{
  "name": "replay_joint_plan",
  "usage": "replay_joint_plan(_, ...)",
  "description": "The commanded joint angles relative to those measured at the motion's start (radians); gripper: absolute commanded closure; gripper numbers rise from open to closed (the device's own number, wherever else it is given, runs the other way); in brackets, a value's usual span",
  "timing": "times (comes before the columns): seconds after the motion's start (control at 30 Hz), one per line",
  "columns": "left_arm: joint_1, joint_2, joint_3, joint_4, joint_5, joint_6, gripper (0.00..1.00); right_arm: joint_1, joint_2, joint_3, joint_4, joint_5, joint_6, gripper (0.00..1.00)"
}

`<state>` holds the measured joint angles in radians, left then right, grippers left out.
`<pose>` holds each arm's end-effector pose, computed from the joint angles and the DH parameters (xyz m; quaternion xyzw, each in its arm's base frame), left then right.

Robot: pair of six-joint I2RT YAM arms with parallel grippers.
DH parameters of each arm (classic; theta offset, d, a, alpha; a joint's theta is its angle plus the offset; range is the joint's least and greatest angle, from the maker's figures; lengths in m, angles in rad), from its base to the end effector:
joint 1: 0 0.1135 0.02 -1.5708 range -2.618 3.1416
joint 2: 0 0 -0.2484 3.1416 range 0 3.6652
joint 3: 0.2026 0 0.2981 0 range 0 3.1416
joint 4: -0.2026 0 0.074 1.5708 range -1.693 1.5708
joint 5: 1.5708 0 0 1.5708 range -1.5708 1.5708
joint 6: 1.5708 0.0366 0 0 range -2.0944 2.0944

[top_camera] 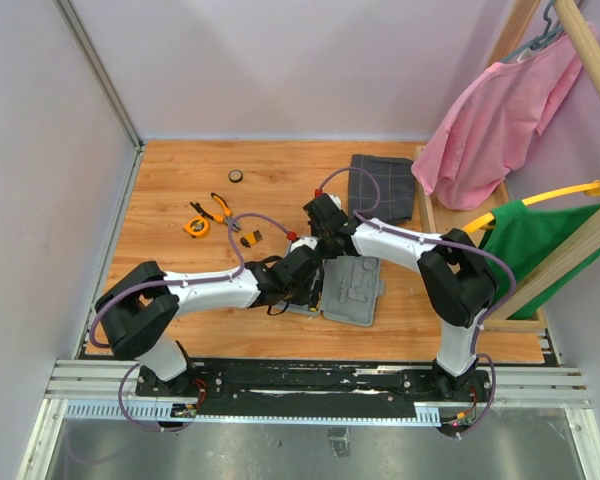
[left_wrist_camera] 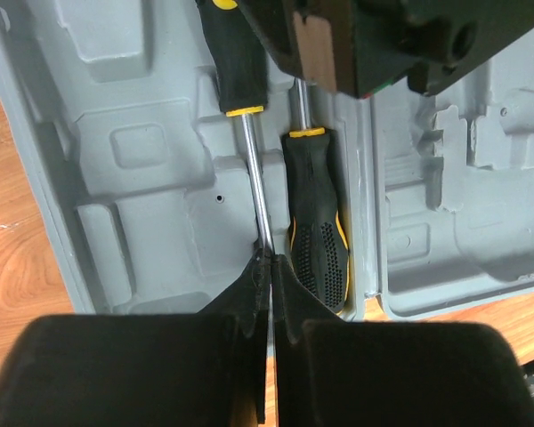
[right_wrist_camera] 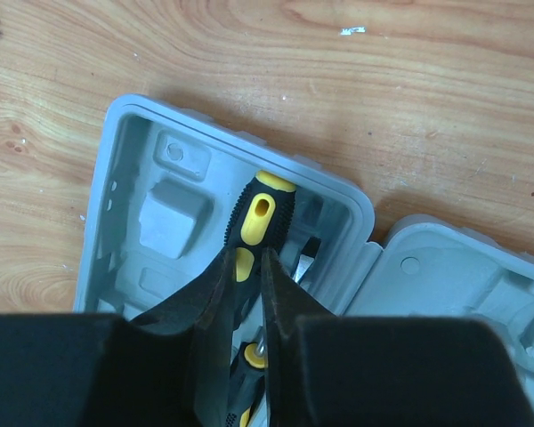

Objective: Sort the tools into containers
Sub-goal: Adjust the screwdriver in the storage box.

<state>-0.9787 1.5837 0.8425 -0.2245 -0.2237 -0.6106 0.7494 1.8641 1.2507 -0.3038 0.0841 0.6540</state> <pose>0.1973 -0.2788 0.1188 0.1409 0.9387 -0.1367 0.2835 0.3186 0.2922 0.1445 -0.0316 0.9458 0.1766 0.2707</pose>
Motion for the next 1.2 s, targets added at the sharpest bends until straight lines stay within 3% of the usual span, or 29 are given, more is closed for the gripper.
replay_joint_plan(0.0, -0.012, 0.094, -0.084, -0.103, 0.016, -0.003, 0.99, 0.0, 0.055, -0.071, -0.085, 0.016, 0.002, 0.86)
replay_joint_plan(0.8, -0.032, 0.293, -0.118, -0.184, 0.119, 0.005, 0.99, 0.01, 0.068, -0.156, -0.074, -0.002, -0.009, 0.89)
replay_joint_plan(1.03, -0.042, 0.18, -0.119, -0.16, 0.121, -0.009, 0.99, 0.012, 0.051, -0.162, -0.074, -0.002, -0.025, 0.88)
replay_joint_plan(1.17, -0.042, 0.061, -0.092, -0.135, 0.101, -0.02, 0.9, 0.014, 0.036, -0.154, -0.085, 0.002, -0.034, 0.88)
